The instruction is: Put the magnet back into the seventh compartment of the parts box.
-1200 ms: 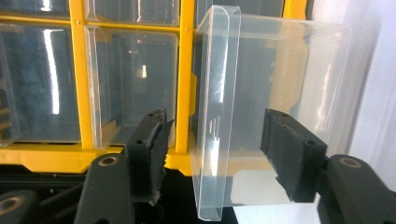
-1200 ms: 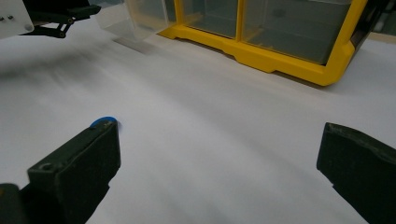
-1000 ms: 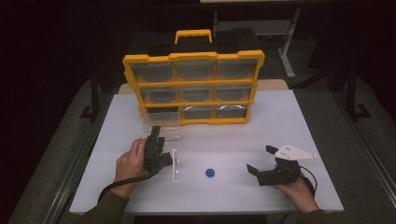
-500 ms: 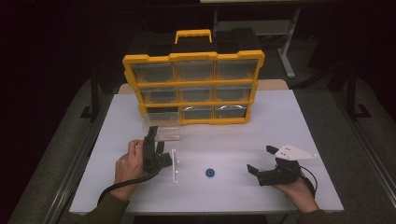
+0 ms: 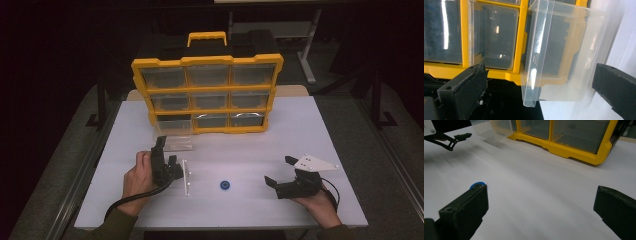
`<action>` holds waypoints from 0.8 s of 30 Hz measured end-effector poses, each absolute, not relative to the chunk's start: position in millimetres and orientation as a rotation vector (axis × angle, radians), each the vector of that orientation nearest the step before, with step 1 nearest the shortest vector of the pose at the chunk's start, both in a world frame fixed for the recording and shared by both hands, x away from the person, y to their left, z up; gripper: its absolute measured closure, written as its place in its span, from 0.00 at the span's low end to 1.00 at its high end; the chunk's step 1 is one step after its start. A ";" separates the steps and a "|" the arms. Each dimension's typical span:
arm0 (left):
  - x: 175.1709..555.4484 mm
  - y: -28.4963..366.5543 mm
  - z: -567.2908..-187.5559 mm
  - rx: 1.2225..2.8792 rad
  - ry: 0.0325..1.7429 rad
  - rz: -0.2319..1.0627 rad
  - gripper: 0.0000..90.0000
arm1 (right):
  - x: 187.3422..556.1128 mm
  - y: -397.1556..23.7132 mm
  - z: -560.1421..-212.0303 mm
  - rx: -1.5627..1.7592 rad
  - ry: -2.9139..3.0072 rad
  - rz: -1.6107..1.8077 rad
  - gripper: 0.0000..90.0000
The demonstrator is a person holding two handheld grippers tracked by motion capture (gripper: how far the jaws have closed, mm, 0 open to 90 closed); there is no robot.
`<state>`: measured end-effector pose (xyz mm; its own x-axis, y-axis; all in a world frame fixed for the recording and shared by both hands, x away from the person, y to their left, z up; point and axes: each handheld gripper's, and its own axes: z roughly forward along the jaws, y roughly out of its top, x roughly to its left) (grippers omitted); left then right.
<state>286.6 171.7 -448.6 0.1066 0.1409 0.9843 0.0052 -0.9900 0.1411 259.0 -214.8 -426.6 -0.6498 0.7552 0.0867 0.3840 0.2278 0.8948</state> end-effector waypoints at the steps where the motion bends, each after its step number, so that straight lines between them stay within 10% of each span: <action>1: 286.8 172.1 -448.6 2.253 0.151 2.029 0.00 | 259.0 -214.9 -426.5 1.054 2.141 1.398 0.00; 24: 289.8 187.1 -447.9 2.224 0.429 1.827 0.00 | 258.5 -212.5 -427.5 1.055 2.146 1.404 0.00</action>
<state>289.8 187.1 -447.9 0.1791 0.3661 0.9132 0.0782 -0.9305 0.3578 258.5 -212.5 -427.5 -0.6534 0.7512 0.0935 0.3866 0.2249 0.8944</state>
